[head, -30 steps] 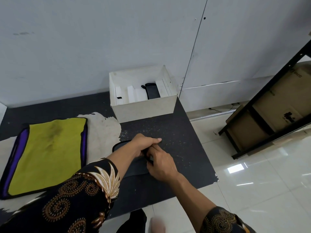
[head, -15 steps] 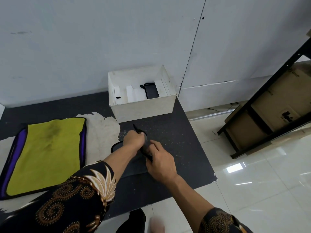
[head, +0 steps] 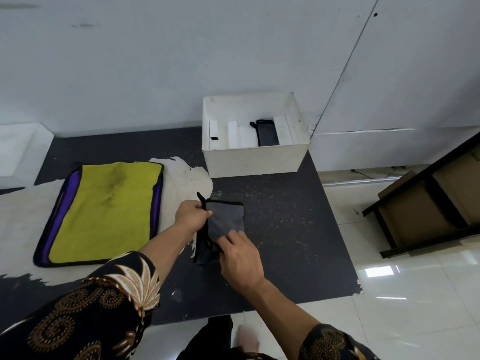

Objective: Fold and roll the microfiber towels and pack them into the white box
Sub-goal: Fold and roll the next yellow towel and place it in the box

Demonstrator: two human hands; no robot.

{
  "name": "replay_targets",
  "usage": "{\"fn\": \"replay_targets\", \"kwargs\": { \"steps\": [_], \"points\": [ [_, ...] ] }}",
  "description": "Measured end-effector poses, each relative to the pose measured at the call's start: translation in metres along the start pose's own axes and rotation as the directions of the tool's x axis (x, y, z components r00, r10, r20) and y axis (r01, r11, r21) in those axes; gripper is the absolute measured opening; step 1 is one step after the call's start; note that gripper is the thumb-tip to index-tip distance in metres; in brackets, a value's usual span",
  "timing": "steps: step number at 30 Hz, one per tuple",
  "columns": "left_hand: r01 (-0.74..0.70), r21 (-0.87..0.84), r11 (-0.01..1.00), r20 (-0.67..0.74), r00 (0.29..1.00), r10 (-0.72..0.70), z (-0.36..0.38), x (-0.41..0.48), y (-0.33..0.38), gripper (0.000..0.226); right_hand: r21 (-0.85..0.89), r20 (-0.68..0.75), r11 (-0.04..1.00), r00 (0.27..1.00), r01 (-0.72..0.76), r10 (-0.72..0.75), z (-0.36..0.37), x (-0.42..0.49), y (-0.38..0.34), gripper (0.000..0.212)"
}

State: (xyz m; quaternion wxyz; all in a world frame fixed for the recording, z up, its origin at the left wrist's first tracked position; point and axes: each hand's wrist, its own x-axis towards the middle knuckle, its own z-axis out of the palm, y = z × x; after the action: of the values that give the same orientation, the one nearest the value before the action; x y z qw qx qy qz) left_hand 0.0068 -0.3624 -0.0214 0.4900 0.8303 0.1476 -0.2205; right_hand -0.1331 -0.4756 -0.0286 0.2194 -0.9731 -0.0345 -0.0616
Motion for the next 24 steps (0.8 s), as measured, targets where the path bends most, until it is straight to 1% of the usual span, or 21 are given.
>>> {"fn": "replay_targets", "kwargs": {
  "steps": [3,6,8,10,12,13,14,16,18,19,21,22,24],
  "points": [
    [-0.032,0.047,0.998,-0.045,0.998,0.034,-0.003,0.002,-0.005,0.010,0.010,0.082,1.000,0.996,0.026,-0.027,0.009,0.000,-0.001,0.018],
    [-0.033,0.131,0.991,-0.043,0.998,0.039,-0.003,0.003,-0.009,0.016,0.016,0.171,0.998,0.984,0.053,-0.054,0.015,-0.002,-0.002,0.023],
    [-0.013,0.188,0.982,0.012,1.000,0.011,-0.005,0.004,-0.013,0.024,-0.001,0.225,0.998,0.973,0.062,-0.060,0.018,-0.003,-0.002,0.027],
    [0.004,0.219,0.976,0.133,0.991,-0.034,-0.008,0.003,-0.017,0.044,-0.015,0.292,0.998,0.955,0.064,-0.056,0.018,-0.004,-0.001,0.036],
    [-0.039,0.314,0.949,0.225,0.974,-0.034,-0.008,-0.001,-0.018,0.065,-0.026,0.382,0.998,0.923,0.060,-0.046,0.018,-0.005,0.000,0.046],
    [-0.068,0.356,0.932,0.229,0.973,-0.016,-0.008,-0.003,-0.018,0.069,-0.028,0.400,0.998,0.916,0.055,-0.039,0.017,-0.005,0.000,0.049],
    [-0.099,0.368,0.925,0.211,0.977,0.021,-0.008,-0.004,-0.018,0.071,-0.029,0.391,0.998,0.920,0.058,-0.042,0.015,-0.005,-0.002,0.049],
    [-0.136,0.314,0.940,0.151,0.984,0.092,-0.007,-0.005,-0.020,0.072,-0.059,0.326,0.995,0.944,0.077,-0.054,0.016,-0.006,-0.001,0.041],
    [-0.134,0.272,0.953,0.104,0.989,0.110,-0.008,-0.006,-0.022,0.074,-0.105,0.273,0.994,0.962,0.012,0.017,0.013,-0.011,0.003,0.034],
    [-0.129,0.270,0.954,0.100,0.989,0.105,-0.009,-0.006,-0.024,0.074,-0.123,0.266,0.992,0.962,-0.024,0.056,0.012,-0.014,0.007,0.034],
    [-0.134,0.276,0.952,0.099,0.989,0.110,-0.011,-0.007,-0.027,0.076,-0.140,0.311,0.988,0.945,-0.057,0.099,0.013,-0.020,0.013,0.038],
    [-0.134,0.287,0.949,0.090,0.990,0.113,-0.011,-0.007,-0.028,0.077,-0.144,0.334,0.988,0.938,-0.051,0.097,0.014,-0.023,0.015,0.038],
    [-0.132,0.312,0.941,0.064,0.991,0.118,-0.011,-0.008,-0.028,0.079,-0.129,0.302,0.991,0.950,-0.042,0.079,0.013,-0.024,0.016,0.030]
  ]
}}
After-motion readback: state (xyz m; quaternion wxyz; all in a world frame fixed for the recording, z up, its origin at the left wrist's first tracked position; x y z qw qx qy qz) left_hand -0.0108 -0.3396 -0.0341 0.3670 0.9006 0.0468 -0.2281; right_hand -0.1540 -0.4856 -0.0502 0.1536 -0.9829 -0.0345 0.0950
